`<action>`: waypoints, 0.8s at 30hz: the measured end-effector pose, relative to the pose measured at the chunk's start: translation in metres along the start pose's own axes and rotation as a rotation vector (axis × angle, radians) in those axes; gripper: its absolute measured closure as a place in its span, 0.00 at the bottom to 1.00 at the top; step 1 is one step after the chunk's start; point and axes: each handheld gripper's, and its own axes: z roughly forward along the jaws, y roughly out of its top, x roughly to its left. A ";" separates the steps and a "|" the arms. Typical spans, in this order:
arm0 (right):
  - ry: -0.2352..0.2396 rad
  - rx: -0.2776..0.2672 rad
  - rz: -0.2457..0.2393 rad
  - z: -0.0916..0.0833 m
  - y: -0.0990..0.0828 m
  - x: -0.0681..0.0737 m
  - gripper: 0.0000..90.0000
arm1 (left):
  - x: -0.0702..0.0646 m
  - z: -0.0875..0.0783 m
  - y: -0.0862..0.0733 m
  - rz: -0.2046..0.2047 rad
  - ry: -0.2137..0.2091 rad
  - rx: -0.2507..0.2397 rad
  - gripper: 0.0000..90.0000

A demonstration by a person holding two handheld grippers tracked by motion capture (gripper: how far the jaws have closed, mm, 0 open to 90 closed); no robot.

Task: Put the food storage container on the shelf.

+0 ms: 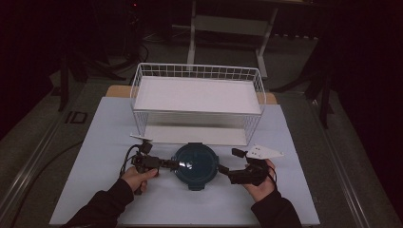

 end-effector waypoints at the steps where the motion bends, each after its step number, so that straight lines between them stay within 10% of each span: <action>1: 0.009 0.015 0.025 0.001 -0.002 -0.001 0.16 | -0.002 0.000 0.000 0.008 0.004 0.001 0.56; 14: 0.187 0.128 0.404 0.017 -0.027 -0.025 0.35 | -0.021 -0.002 -0.009 0.180 0.014 -0.013 0.60; 24: 0.238 0.170 0.443 0.018 -0.029 -0.026 0.53 | -0.027 -0.003 -0.014 0.244 0.021 -0.018 0.61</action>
